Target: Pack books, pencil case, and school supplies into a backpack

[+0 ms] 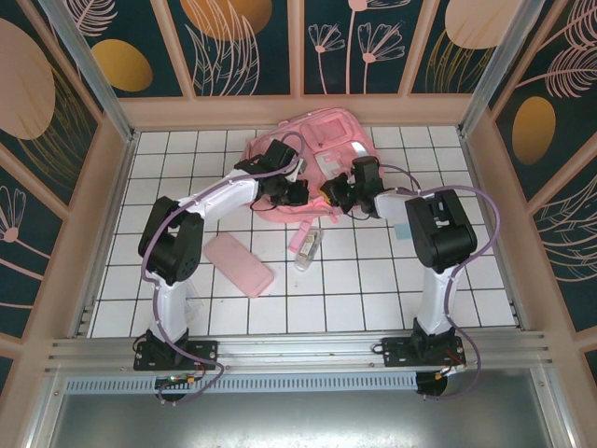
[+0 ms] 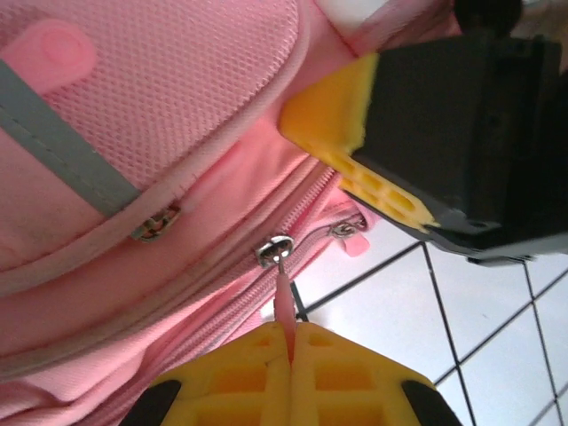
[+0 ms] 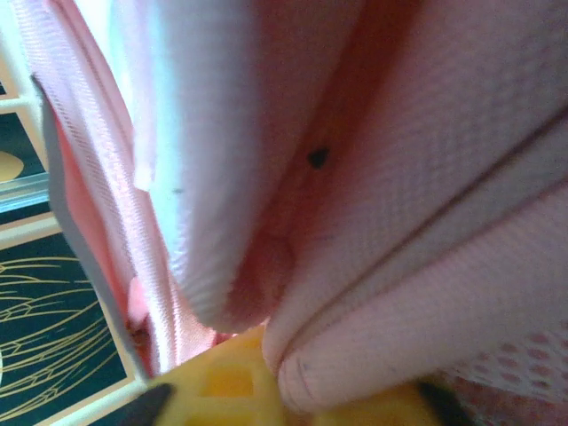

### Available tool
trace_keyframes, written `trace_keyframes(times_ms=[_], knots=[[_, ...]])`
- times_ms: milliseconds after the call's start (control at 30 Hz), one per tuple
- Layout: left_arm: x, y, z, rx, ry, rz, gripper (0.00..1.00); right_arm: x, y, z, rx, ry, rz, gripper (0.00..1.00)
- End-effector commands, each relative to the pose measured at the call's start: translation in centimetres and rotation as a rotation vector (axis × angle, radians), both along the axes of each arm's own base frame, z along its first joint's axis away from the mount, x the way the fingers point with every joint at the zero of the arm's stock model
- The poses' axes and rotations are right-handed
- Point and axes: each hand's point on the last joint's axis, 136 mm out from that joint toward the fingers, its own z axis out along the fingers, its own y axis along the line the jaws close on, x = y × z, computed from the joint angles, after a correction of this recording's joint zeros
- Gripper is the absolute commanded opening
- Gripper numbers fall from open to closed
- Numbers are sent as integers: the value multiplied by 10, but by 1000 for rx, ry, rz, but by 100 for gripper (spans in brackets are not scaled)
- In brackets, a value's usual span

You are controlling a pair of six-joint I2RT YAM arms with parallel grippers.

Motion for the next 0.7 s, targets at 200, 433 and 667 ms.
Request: trace_keyframes(times_ms=[200,433,667], knots=[[14,38,-28,300,-89,33,0,4,-13,32,-68,-117,-16,0],[19,38,-31,307,-111,30,0,7,-11,39,-90,-141,15,0],[14,65,-68,301,-54,68,0,10,-15,46,-82,-162,17,0]])
